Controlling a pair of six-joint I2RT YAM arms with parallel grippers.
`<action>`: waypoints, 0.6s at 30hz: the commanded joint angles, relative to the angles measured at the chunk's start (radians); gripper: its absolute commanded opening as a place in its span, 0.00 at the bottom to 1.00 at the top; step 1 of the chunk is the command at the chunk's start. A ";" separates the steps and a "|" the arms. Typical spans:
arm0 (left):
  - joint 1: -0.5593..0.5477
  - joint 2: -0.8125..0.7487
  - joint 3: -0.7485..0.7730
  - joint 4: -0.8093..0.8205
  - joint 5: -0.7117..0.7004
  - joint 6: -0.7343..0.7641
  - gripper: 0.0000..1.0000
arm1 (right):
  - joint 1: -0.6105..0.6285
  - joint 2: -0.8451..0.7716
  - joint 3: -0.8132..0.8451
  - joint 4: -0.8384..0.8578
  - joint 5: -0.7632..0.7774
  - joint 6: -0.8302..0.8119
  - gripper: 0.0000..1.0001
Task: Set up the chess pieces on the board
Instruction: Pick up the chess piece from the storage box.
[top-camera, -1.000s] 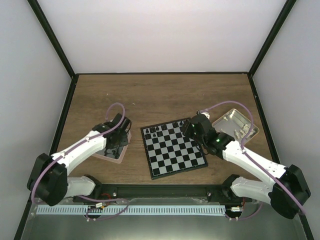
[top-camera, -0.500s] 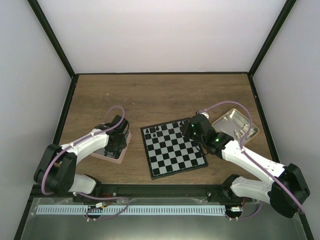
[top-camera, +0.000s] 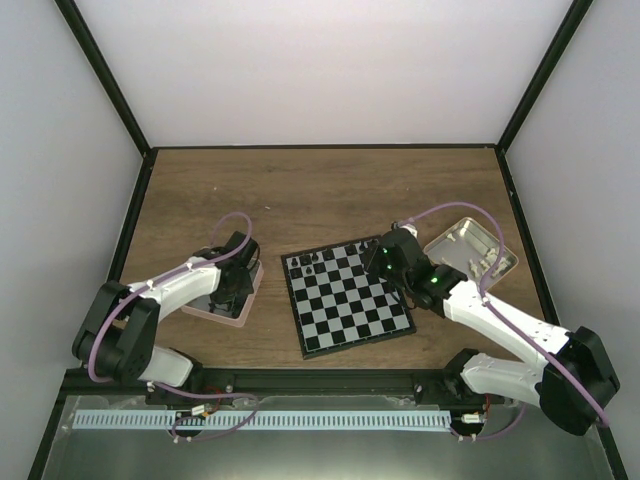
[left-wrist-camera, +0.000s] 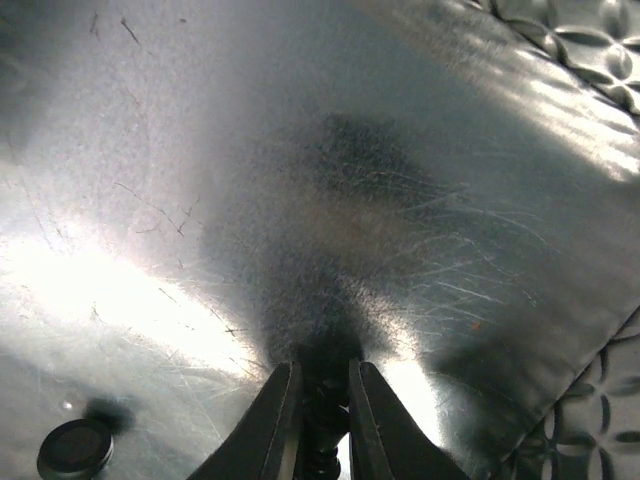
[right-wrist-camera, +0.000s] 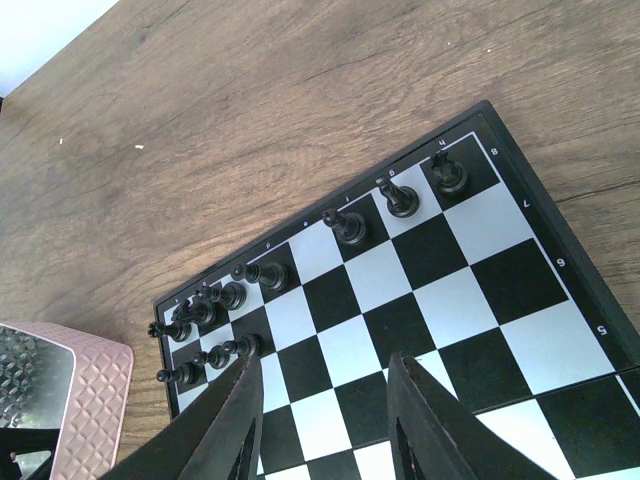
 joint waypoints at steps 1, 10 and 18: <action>0.005 -0.015 0.011 0.013 -0.047 -0.007 0.11 | -0.008 -0.003 0.023 0.008 0.017 0.004 0.36; 0.005 -0.098 0.055 0.007 -0.115 -0.007 0.04 | -0.008 0.000 0.018 0.046 -0.020 -0.024 0.36; 0.005 -0.211 0.107 0.039 -0.053 0.008 0.04 | -0.007 0.032 -0.013 0.261 -0.304 -0.162 0.39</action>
